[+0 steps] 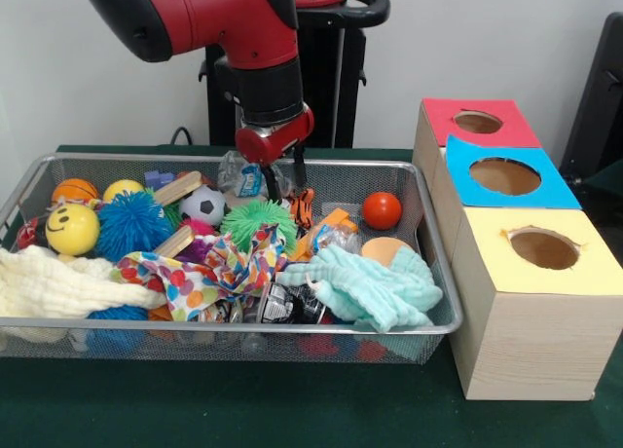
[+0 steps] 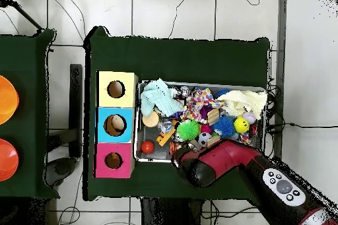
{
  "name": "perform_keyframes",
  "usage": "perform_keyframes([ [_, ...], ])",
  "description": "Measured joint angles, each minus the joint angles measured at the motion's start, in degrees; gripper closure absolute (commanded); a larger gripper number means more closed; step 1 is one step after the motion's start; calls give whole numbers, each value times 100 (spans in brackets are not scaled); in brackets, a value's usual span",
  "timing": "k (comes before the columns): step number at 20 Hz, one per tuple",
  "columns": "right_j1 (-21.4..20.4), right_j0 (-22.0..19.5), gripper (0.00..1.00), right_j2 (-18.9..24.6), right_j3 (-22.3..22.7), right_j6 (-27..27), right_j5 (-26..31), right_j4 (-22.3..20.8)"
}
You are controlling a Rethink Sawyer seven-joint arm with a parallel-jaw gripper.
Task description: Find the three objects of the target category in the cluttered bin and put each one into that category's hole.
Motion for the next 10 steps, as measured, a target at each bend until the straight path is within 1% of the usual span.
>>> perform_keyframes([
  [7, -93, 329, 0, -186, 12, 0, -238, -302],
  [10, -115, 372, 0, -251, 22, 0, -346, -381],
])
